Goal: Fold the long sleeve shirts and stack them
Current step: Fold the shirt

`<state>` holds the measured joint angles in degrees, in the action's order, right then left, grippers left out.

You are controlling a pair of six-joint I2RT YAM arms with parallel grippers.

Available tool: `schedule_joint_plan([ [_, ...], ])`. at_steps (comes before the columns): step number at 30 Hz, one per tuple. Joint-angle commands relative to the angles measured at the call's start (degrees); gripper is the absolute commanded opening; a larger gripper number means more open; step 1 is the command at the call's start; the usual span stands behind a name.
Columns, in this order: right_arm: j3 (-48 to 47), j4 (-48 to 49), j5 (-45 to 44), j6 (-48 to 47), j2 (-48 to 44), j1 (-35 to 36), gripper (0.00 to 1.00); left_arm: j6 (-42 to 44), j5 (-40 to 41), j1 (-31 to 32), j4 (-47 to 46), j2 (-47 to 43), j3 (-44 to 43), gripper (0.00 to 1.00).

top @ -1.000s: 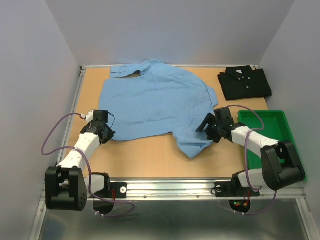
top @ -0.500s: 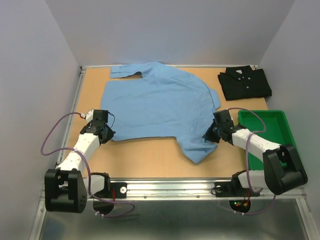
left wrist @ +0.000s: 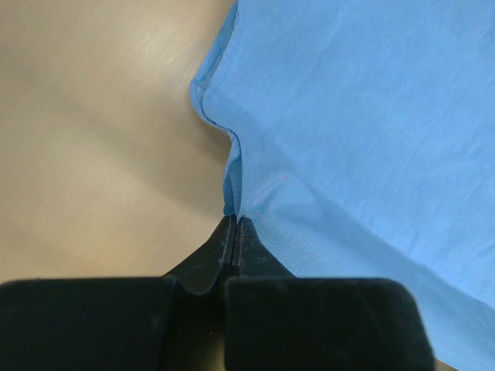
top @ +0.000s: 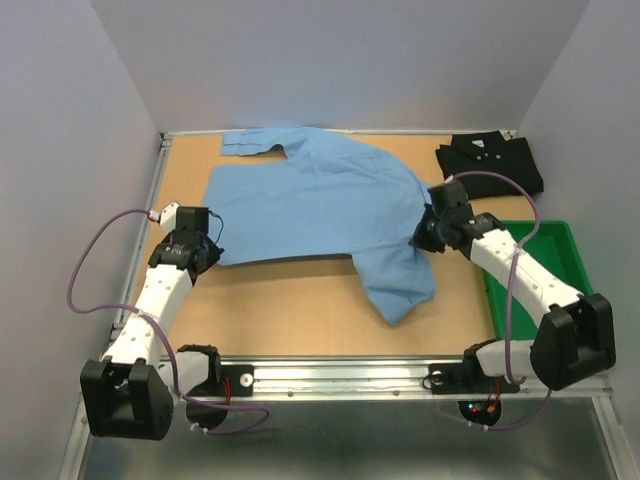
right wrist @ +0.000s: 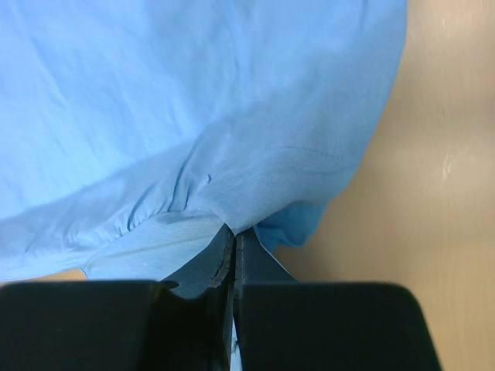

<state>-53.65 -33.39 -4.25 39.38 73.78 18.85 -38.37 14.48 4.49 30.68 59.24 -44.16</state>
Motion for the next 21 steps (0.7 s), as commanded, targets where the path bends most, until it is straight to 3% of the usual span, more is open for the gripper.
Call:
schedule_joint_plan([
  [1, -9.34, -3.53, -4.27, -5.09, 4.0, -0.13, 0.01, 2.07, 5.65, -0.36, -1.49, 2.36, -2.94, 0.0],
  [8, -21.04, -3.61, -4.63, -9.31, 14.45, -0.22, 0.02, 3.74, 5.2, -0.36, -5.88, 10.01, -6.99, 0.0],
  [14, -26.42, -3.44, -4.89, -10.2, 23.51, -0.22, 0.06, 4.71, 6.26, -0.36, -8.97, 17.56, -9.19, 0.06],
  [21, -31.33, -2.39, -7.17, -11.25, 31.86, -0.22, 0.12, 5.06, 5.38, -0.89, -12.3, 27.76, -11.03, 0.24],
])
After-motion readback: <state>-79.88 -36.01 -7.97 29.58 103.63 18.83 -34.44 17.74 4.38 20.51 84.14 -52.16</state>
